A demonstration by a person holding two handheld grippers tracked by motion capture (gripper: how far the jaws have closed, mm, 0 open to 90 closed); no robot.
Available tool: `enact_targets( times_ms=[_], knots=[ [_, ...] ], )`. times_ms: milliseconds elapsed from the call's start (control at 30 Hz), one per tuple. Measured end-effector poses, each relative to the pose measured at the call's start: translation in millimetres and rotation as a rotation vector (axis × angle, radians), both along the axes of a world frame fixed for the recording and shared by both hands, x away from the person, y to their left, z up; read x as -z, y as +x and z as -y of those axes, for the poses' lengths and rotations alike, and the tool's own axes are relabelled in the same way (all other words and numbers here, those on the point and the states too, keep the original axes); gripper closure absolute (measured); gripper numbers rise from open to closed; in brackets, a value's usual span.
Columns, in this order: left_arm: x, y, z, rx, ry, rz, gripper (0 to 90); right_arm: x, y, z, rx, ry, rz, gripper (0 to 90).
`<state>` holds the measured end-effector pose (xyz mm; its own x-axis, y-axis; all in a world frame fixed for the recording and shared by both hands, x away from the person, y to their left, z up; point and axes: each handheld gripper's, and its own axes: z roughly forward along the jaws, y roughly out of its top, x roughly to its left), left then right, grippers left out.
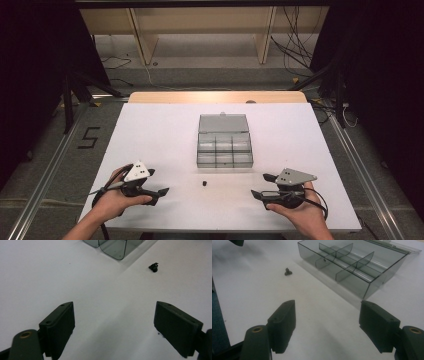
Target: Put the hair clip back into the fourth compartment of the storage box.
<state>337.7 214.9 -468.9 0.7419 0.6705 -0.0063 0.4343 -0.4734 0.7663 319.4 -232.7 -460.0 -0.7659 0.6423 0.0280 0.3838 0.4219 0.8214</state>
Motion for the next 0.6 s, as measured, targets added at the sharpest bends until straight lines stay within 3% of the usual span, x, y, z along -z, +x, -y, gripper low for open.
enact_targets(
  times_ms=[600],
  knots=[
    [-0.8, -1.0, 1.0, 0.005, -0.001, 0.0, 16.8, 6.6, 13.0, -34.8, -0.072, 0.003, 0.0, 33.5]
  ],
)
